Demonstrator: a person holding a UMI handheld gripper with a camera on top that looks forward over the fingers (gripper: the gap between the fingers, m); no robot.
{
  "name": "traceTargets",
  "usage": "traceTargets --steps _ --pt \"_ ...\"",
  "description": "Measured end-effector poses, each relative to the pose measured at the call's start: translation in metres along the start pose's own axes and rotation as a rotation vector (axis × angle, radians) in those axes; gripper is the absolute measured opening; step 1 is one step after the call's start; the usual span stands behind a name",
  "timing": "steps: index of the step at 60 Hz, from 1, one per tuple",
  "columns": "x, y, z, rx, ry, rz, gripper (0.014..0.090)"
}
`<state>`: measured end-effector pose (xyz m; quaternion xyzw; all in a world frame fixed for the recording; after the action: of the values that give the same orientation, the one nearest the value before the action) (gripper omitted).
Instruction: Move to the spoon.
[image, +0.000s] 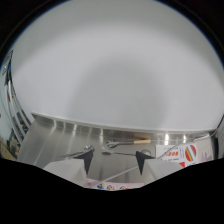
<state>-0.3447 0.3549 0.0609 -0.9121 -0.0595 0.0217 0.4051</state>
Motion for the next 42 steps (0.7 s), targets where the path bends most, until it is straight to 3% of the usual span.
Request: traceTargets --steps 15,42 --pt "0.009 0.004 0.031 -0.010 0.040 0.001 0.0835" --pt "0.008 0.005 0.036 -0.009 0.052 0.000 0.0828"
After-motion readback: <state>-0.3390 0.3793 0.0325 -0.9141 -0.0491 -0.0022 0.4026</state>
